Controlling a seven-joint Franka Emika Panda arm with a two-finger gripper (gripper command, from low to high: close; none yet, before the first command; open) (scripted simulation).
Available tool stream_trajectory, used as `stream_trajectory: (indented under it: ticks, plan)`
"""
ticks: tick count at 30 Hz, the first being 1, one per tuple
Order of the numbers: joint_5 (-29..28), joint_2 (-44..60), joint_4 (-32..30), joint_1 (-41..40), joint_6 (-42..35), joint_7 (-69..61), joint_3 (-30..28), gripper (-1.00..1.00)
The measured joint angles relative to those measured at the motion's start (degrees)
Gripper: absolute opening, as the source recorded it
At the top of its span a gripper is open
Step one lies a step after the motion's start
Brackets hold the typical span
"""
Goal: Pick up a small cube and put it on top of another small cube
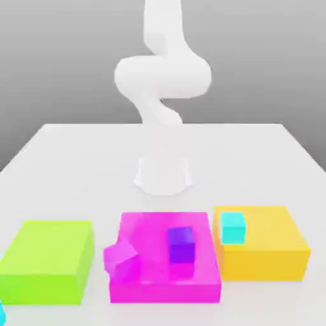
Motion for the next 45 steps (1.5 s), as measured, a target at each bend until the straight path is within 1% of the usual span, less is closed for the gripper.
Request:
stream_trajectory:
  ticks: [8,15,18,25,33,37,38,45]
  plan:
    - [3.2,16.8,3.1,1.2,2.9,-9.0,-8.0,0.00]
    - [8.3,31.3,5.8,0.7,5.2,-18.2,-14.0,0.00]
    - [10.8,37.7,7.0,-0.9,6.2,-22.5,-15.5,0.00]
    - [15.4,52.4,9.7,-5.8,8.5,-31.4,-16.5,0.00]
    - [16.4,68.2,12.6,-12.1,11.8,-38.8,-17.0,0.00]
    - [19.0,76.4,14.6,-15.0,16.8,-41.5,-14.5,0.00]
    - [19.5,77.8,15.0,-15.5,17.8,-41.9,-13.8,-1.00]
    - [19.6,77.9,15.0,-15.5,17.8,-42.0,-13.8,-1.00]
